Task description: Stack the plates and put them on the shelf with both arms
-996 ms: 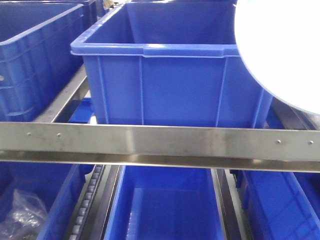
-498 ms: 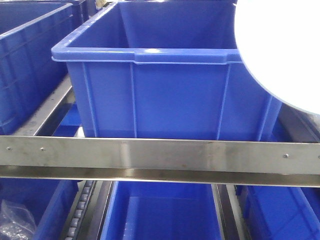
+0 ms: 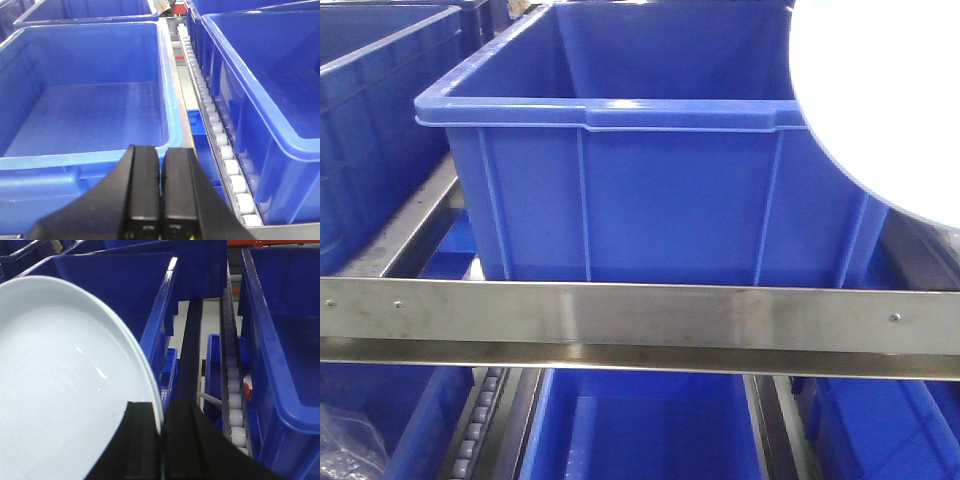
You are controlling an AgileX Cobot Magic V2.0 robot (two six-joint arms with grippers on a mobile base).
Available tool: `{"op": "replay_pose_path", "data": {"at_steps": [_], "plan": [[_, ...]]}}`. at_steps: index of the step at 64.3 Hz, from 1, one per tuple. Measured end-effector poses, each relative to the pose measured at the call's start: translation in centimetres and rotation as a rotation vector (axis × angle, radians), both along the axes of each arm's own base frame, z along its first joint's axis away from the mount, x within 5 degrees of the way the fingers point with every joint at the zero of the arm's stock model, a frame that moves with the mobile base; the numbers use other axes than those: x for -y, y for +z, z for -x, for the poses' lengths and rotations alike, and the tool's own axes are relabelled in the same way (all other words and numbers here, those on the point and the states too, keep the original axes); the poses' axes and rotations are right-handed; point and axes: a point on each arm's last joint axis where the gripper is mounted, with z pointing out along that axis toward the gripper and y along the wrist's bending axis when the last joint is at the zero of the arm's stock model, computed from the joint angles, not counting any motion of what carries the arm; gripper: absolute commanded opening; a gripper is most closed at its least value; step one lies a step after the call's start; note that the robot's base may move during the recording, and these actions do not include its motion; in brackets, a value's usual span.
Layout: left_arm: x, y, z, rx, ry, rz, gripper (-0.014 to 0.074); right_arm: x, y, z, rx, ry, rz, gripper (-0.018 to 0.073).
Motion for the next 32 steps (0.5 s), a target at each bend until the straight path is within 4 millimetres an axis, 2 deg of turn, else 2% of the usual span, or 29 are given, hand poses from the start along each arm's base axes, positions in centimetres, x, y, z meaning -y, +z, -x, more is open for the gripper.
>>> {"op": "replay_pose_path", "data": {"at_steps": [19, 26, 32], "plan": [[0.0, 0.0, 0.0, 0.000, 0.000, 0.000, 0.0082, 0.0, 0.0, 0.0, -0.004, 0.000, -0.028, 0.0049], [0.0, 0.0, 0.0, 0.000, 0.000, 0.000, 0.0082, -0.2, 0.9, -0.2, -0.011, 0.015, -0.035, 0.0049], [0.0, 0.0, 0.0, 0.000, 0.000, 0.000, 0.0082, -0.3, 2.4, -1.1, -0.019, 0.025, -0.035, 0.0049]]}}
